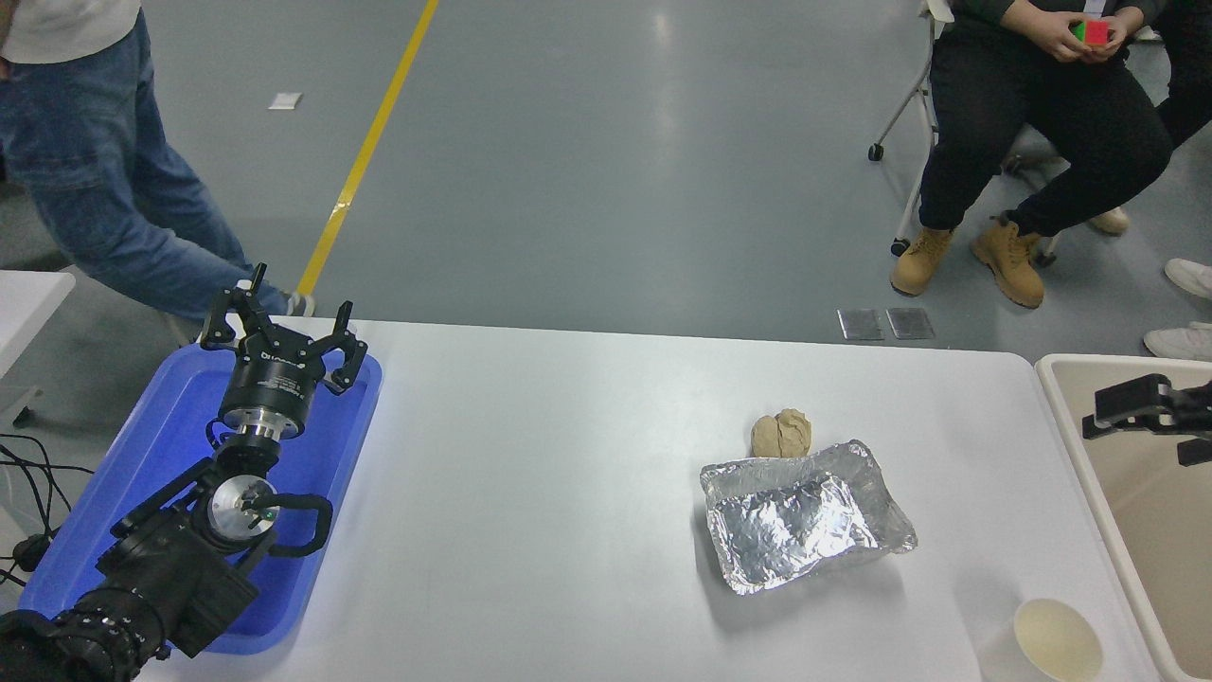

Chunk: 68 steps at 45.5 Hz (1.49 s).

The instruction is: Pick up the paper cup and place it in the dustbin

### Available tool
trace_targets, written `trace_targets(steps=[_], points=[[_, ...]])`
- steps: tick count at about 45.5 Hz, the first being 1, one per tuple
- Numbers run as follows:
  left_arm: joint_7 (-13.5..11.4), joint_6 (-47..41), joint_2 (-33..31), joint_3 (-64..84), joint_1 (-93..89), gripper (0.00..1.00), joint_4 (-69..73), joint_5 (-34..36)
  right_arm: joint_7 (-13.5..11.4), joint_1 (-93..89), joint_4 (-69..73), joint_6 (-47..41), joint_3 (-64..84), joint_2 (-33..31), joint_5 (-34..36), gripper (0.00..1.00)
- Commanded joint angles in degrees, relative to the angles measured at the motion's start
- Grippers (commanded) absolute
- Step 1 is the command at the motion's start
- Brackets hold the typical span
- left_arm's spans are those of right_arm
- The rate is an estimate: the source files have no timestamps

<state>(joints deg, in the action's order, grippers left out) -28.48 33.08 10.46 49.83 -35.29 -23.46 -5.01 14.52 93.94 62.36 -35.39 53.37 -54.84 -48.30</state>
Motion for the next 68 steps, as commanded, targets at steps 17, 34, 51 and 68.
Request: trace_targets(steps=[17, 34, 51, 68], points=[[0.0, 0.0, 0.0, 0.0, 0.0, 1.0, 0.0, 0.0, 0.2, 4.9, 15.2, 0.1, 4.2, -2.1, -11.0, 1.0], [0.0, 0.0, 0.0, 0.0, 0.0, 1.0, 0.0, 0.0, 0.2, -3.0, 14.5, 6.2, 4.2, 0.3, -12.8, 1.0], [0.0, 0.0, 0.0, 0.0, 0.0, 1.0, 0.0, 0.0, 0.3, -12.0, 11.0, 15.0, 4.2, 1.8, -12.8, 1.0], [0.0, 0.0, 0.0, 0.0, 0.0, 1.0, 0.0, 0.0, 0.3, -17.7, 10.7, 16.2, -0.8, 2.1, -12.7, 1.0]])
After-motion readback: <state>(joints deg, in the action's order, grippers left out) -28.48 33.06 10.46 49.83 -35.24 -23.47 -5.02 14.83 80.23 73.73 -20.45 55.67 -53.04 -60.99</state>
